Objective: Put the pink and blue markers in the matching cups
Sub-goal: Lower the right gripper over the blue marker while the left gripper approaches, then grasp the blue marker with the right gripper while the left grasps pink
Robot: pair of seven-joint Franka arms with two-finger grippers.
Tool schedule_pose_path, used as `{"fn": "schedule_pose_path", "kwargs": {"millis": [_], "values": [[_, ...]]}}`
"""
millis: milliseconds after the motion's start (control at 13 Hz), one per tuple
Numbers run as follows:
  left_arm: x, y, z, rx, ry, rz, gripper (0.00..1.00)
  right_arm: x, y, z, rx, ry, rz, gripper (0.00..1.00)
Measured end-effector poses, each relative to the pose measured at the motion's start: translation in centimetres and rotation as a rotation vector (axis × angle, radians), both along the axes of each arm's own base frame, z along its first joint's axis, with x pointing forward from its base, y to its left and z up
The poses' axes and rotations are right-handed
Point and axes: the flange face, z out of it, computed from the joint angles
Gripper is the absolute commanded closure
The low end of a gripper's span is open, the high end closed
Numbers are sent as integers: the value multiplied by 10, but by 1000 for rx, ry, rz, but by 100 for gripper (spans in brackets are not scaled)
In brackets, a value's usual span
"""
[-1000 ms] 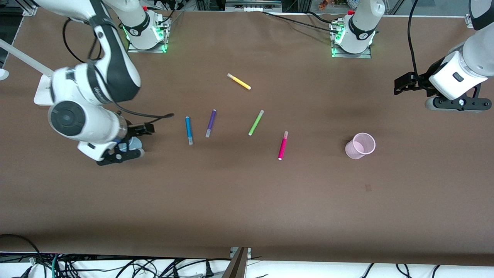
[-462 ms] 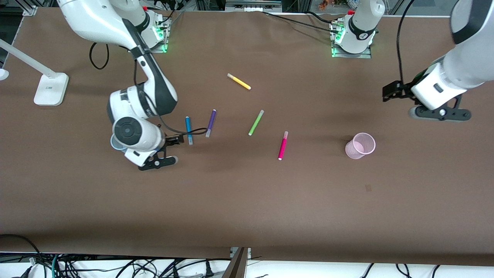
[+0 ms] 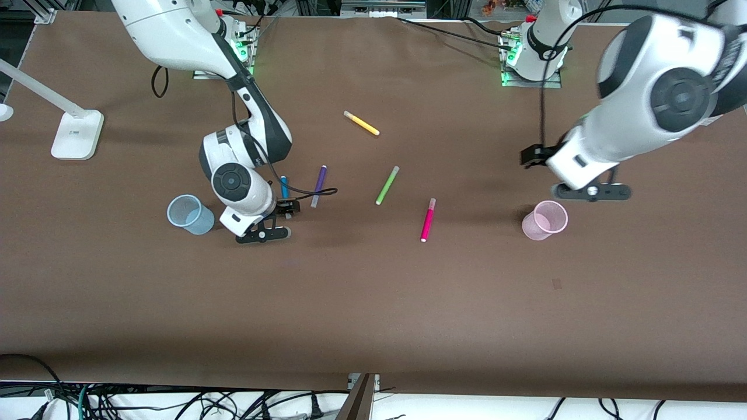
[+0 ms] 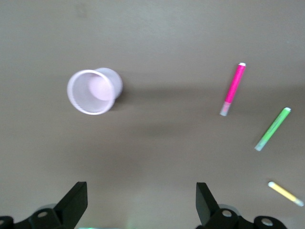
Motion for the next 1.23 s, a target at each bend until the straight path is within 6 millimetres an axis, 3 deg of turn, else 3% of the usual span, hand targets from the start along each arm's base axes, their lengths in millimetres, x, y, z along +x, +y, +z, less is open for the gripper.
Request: {"fn": "schedule_pose_path", "kwargs": {"millis": [308,385,538,692,769,923,1231], "values": [[2,-70,-55,-10,-7,28,0,-9,3,-20,9,-22,-7,2],[0,-91,-73,-10,-8,37,0,-10,2,-23,11,-27,-7,13],[-8,-132,-114,-13,-2,33,0,-12,1,-30,15,-34,-7,51],[-15,-159,-155,-29,-7,17,0,-13,0,-34,16,-36,-8,89],[-18,-168,-174,-41,-17,11,0,-13,0,-34,16,-37,-8,100],[-23,-177,-208,-66,-44,10,0,-13,2,-32,18,-40,-5,100],[-37,-178,-256,-86,-85,4,0,-12,3,-30,21,-47,-5,100]]}}
